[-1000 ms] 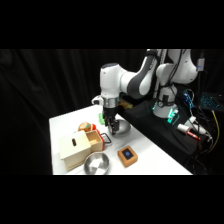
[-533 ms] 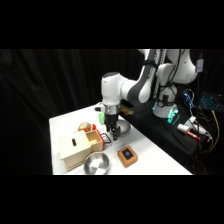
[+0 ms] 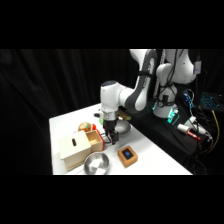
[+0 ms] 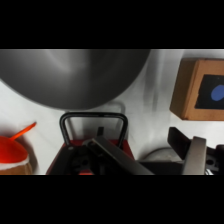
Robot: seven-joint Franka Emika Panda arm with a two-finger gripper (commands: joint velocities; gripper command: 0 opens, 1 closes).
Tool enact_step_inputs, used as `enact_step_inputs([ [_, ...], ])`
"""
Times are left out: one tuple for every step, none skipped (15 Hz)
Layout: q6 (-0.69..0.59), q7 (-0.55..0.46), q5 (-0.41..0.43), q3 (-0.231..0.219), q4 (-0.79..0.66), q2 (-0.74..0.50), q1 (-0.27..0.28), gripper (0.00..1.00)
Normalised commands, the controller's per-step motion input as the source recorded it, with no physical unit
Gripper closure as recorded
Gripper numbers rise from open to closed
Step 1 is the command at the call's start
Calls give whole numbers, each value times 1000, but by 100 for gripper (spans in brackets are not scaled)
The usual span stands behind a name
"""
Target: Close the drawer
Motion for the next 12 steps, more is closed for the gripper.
enact_step_inputs([
  [134, -93, -55, 23, 203, 189, -63, 0],
  [128, -70, -88, -4, 204, 173, -41, 0],
  [117, -65, -101, -12, 194, 154, -33, 0],
  [106, -57, -115, -21, 186, 136, -23, 0],
  [99, -51, -129, -31, 179, 119, -13, 0],
  [76, -39, -142, -45, 181, 104, 1, 0],
  [39, -42, -152, -53, 200, 102, 8, 0],
  [-64, -45, -147, -53, 255, 112, 4, 0],
  [-186, -44, -146, -55, 326, 120, 6, 0],
  [-251, -21, -157, -75, 370, 121, 25, 0],
  [-293, -13, -157, -78, 395, 116, 34, 0],
  [-326, -8, -153, -78, 434, 117, 42, 0],
])
